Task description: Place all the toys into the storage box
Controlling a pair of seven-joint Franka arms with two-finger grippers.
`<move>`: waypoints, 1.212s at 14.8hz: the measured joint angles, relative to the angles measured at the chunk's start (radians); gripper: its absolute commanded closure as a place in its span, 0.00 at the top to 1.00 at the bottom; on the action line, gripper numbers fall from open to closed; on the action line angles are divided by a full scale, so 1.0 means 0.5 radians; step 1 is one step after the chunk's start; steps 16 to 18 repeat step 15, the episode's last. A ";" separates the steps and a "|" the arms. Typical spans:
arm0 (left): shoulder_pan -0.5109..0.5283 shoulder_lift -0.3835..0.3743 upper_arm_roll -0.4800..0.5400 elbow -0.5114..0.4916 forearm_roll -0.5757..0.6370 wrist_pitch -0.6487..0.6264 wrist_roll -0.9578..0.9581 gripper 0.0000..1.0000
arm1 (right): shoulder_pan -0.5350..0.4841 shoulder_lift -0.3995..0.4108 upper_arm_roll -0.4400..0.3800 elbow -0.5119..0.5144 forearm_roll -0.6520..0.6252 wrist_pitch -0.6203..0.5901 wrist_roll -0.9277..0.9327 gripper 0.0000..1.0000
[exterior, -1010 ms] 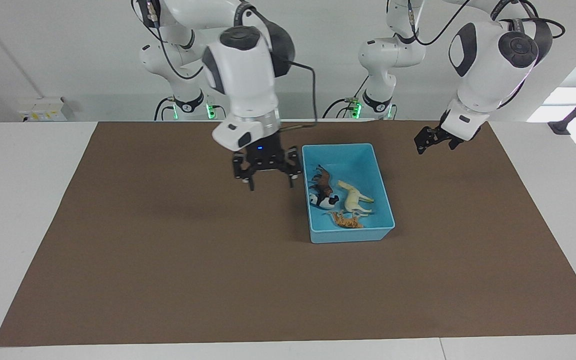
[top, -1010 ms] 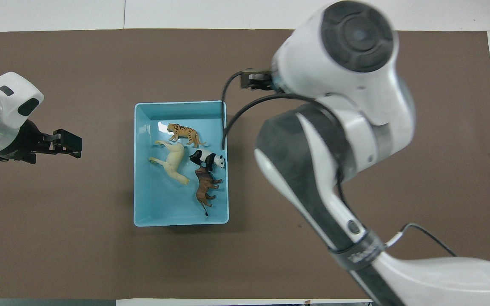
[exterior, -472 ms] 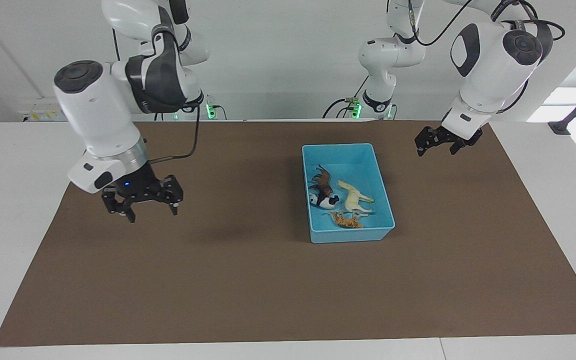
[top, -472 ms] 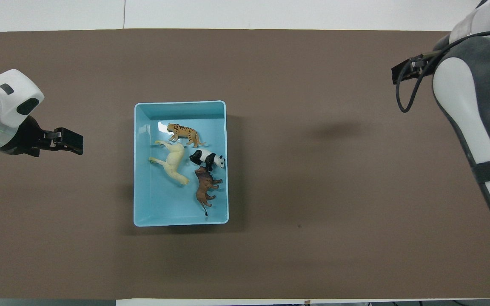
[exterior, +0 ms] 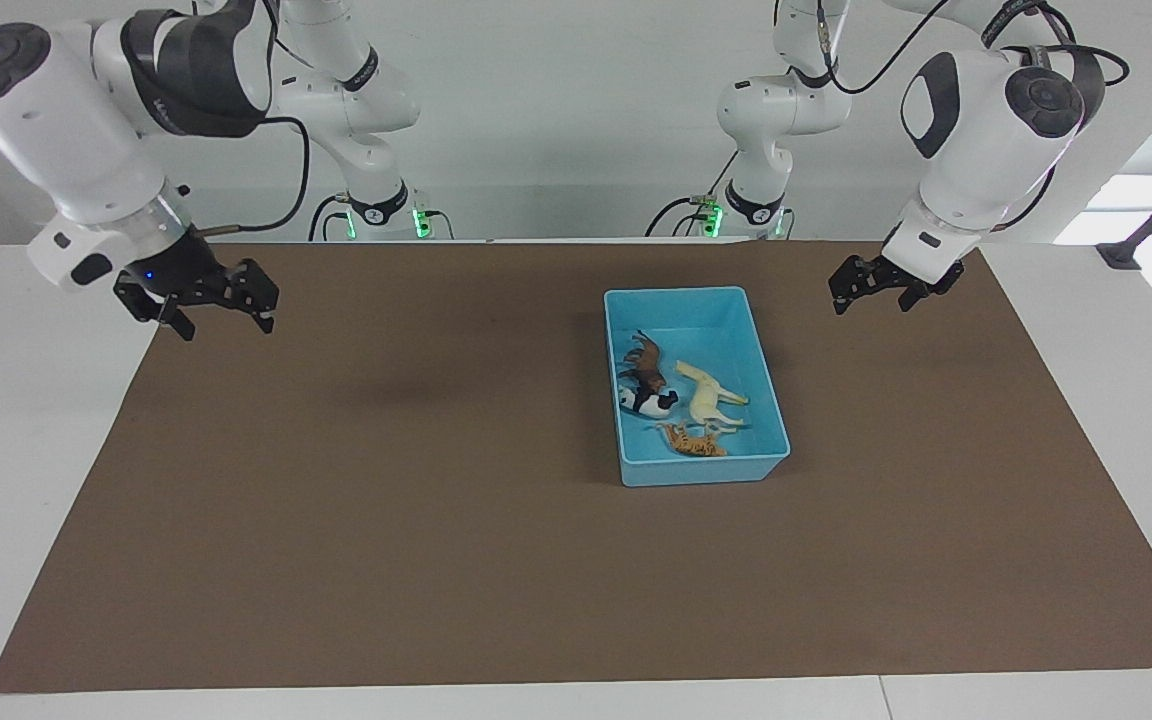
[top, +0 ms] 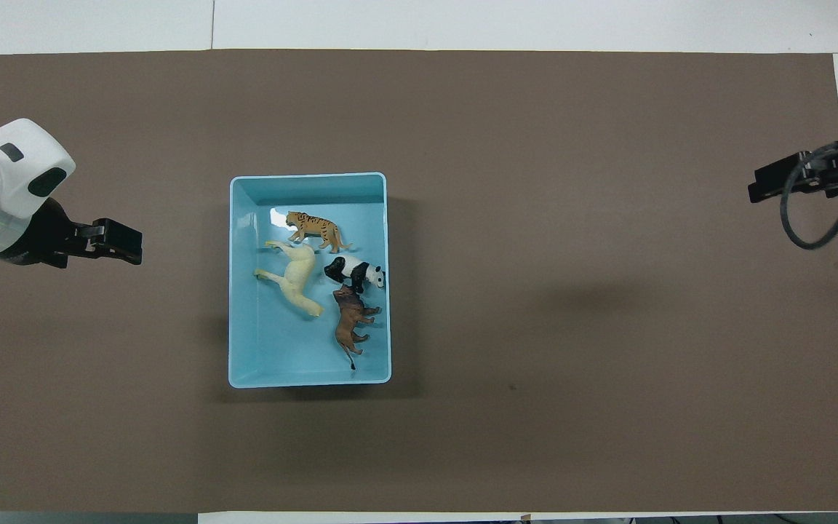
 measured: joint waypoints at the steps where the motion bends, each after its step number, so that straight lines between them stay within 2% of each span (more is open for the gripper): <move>1: 0.000 -0.009 0.000 0.000 0.000 0.000 0.000 1.00 | -0.015 -0.075 0.002 -0.067 -0.005 -0.002 0.005 1.00; 3: 0.000 -0.031 0.000 0.001 0.000 0.000 0.000 1.00 | -0.061 -0.152 0.008 -0.154 -0.021 0.010 0.005 1.00; 7: 0.000 -0.045 0.000 0.001 0.000 0.000 0.000 1.00 | -0.076 -0.142 0.016 -0.166 -0.167 0.065 0.005 1.00; 18: 0.000 -0.045 0.000 0.001 -0.001 0.000 0.000 1.00 | -0.097 -0.141 0.070 -0.166 -0.148 0.065 0.005 1.00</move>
